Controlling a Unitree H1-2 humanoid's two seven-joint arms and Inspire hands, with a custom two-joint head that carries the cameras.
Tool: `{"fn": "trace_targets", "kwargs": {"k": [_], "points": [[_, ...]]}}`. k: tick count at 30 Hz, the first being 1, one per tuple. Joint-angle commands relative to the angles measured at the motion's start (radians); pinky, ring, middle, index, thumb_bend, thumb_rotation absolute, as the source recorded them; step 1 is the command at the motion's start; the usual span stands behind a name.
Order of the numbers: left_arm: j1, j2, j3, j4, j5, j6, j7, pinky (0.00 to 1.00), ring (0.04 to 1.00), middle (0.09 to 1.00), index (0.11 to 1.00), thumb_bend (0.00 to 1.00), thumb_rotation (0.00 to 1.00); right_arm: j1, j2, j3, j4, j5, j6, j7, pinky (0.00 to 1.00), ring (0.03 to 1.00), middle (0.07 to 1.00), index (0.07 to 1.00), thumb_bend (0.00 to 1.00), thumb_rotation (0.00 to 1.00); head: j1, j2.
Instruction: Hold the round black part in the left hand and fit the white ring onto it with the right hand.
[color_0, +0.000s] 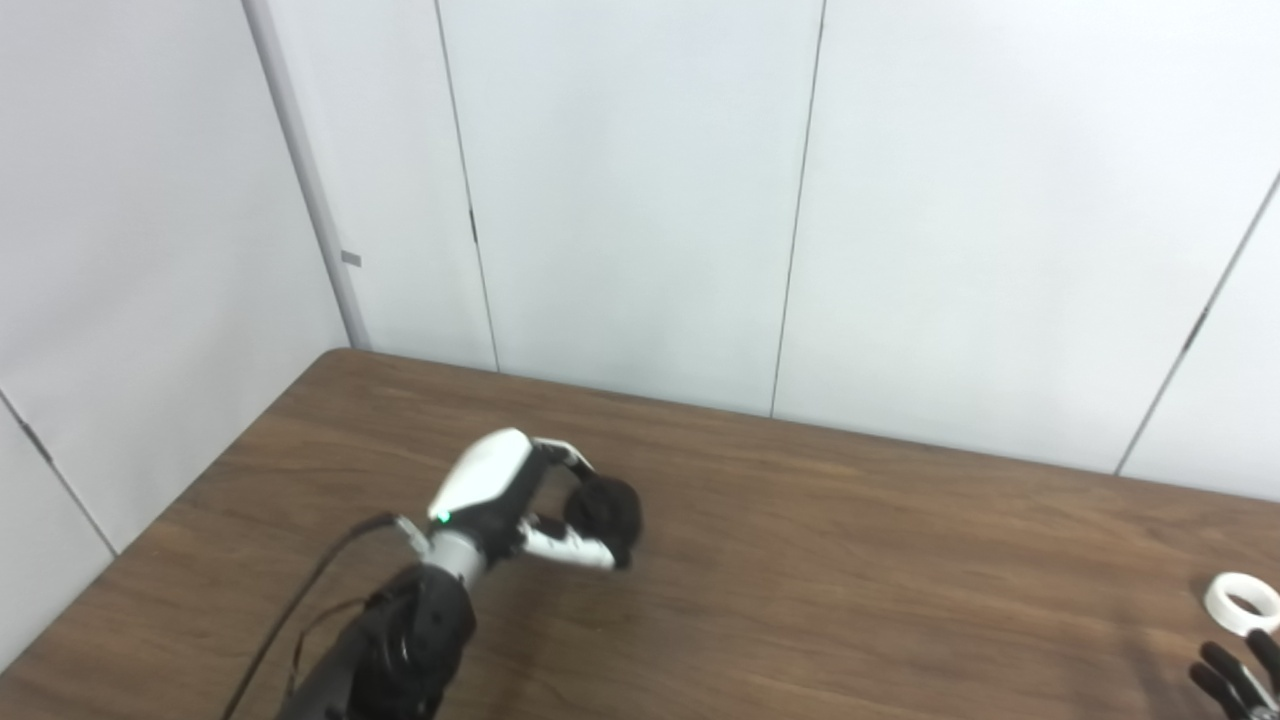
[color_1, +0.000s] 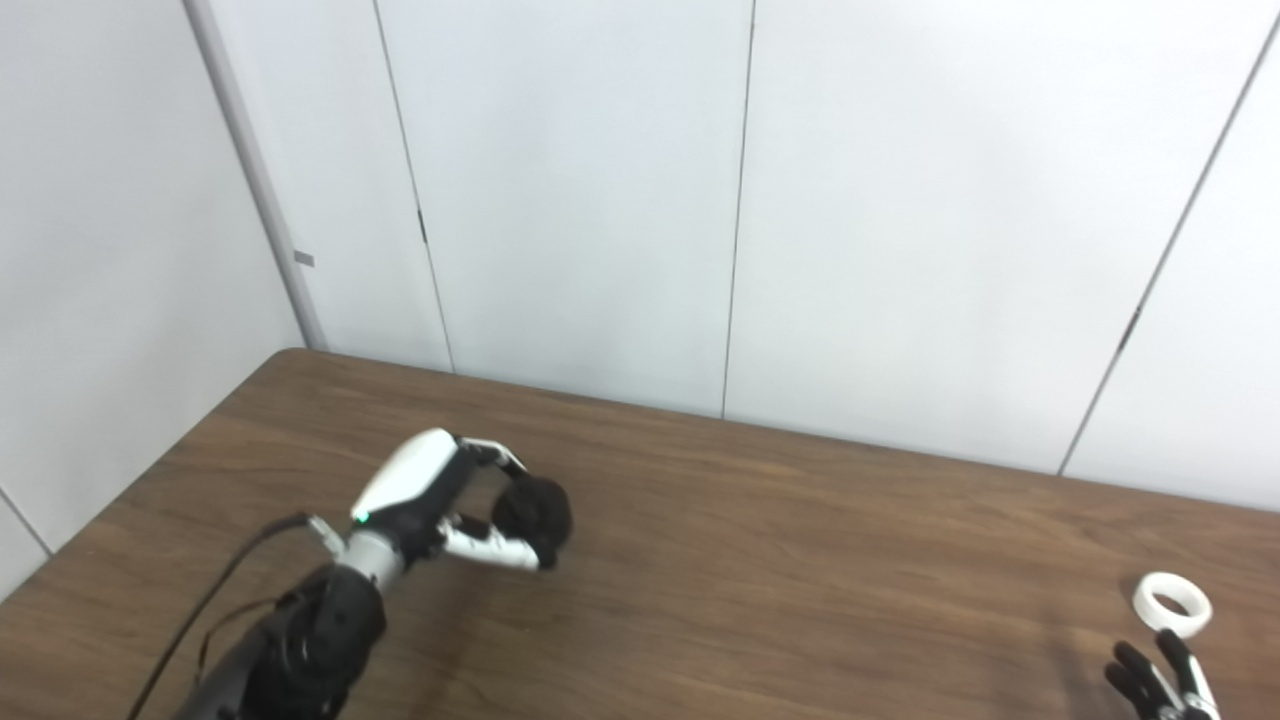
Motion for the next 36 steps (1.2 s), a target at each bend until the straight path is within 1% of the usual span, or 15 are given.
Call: {"fn": "trace_targets", "kwargs": {"k": [1,4,9,12,17,20,23,24,25,26,28,29,34,36], "points": [[-0.009,0.010,-0.010,-0.049,0.045,-0.037,0.000,1.00,0.887,0.788,0.486,0.52,0.05,0.061,0.055,0.026,0.053,-0.001,0.009,-0.025,1.00,0.892,0.897,0.956,0.53,1.00,-0.007,0.005],[0.020,-0.018,-0.050,-0.081,0.078,-0.059,-0.006,1.00,0.882,0.786,0.485,0.52,0.06,0.062,0.057,0.027,0.052,-0.017,0.003,-0.027,1.00,0.884,0.891,0.951,0.56,1.00,-0.019,0.012],[0.065,-0.057,-0.120,-0.130,0.162,-0.087,-0.018,1.00,0.879,0.785,0.485,0.52,0.06,0.067,0.059,0.031,0.036,-0.038,0.007,-0.035,0.98,0.858,0.874,0.935,0.55,1.00,-0.052,0.036],[0.098,-0.075,-0.137,-0.141,0.186,-0.116,-0.018,1.00,0.879,0.784,0.485,0.52,0.06,0.073,0.060,0.036,0.027,-0.046,0.009,-0.041,0.95,0.851,0.864,0.925,0.58,1.00,-0.079,0.054],[0.157,-0.097,-0.175,-0.165,0.248,-0.172,-0.015,1.00,0.873,0.776,0.484,0.52,0.06,0.083,0.065,0.050,0.000,-0.075,0.024,-0.056,0.92,0.842,0.862,0.916,0.58,1.00,-0.108,0.076],[0.189,-0.112,-0.192,-0.176,0.276,-0.206,-0.017,1.00,0.875,0.774,0.484,0.52,0.06,0.085,0.071,0.058,-0.014,-0.082,0.029,-0.057,0.93,0.845,0.862,0.919,0.58,1.00,-0.131,0.094],[0.208,-0.126,-0.204,-0.187,0.317,-0.225,-0.028,1.00,0.872,0.771,0.484,0.52,0.06,0.087,0.079,0.064,-0.028,-0.091,0.040,-0.063,0.93,0.846,0.862,0.918,0.58,1.00,-0.149,0.110],[0.212,-0.129,-0.208,-0.191,0.329,-0.234,-0.029,1.00,0.870,0.770,0.484,0.52,0.06,0.087,0.082,0.067,-0.034,-0.095,0.044,-0.065,0.93,0.845,0.863,0.918,0.59,1.00,-0.162,0.124],[0.217,-0.132,-0.214,-0.194,0.343,-0.246,-0.030,1.00,0.868,0.768,0.484,0.52,0.06,0.087,0.083,0.069,-0.039,-0.096,0.048,-0.066,0.93,0.843,0.863,0.919,0.58,1.00,-0.162,0.124],[0.222,-0.133,-0.218,-0.196,0.355,-0.258,-0.032,1.00,0.866,0.767,0.484,0.52,0.06,0.087,0.086,0.074,-0.047,-0.098,0.056,-0.067,0.92,0.842,0.864,0.920,0.58,1.00,-0.173,0.137],[0.229,-0.133,-0.226,-0.196,0.372,-0.288,-0.030,1.00,0.861,0.762,0.484,0.52,0.06,0.088,0.088,0.084,-0.064,-0.099,0.072,-0.068,0.94,0.850,0.869,0.925,0.57,1.00,-0.182,0.147],[0.232,-0.134,-0.227,-0.198,0.377,-0.296,-0.035,1.00,0.862,0.762,0.484,0.52,0.06,0.088,0.090,0.089,-0.072,-0.099,0.079,-0.069,0.95,0.856,0.872,0.931,0.56,1.00,-0.195,0.162],[0.251,-0.157,-0.235,-0.215,0.411,-0.296,-0.083,1.00,0.876,0.773,0.484,0.52,0.06,0.087,0.105,0.108,-0.108,-0.094,0.120,-0.091,0.96,0.861,0.871,0.929,0.53,1.00,-0.219,0.187],[0.269,-0.164,-0.236,-0.215,0.418,-0.307,-0.082,1.00,0.873,0.772,0.484,0.52,0.06,0.087,0.107,0.118,-0.126,-0.106,0.138,-0.102,0.96,0.861,0.871,0.926,0.52,1.00,-0.237,0.206]]}}
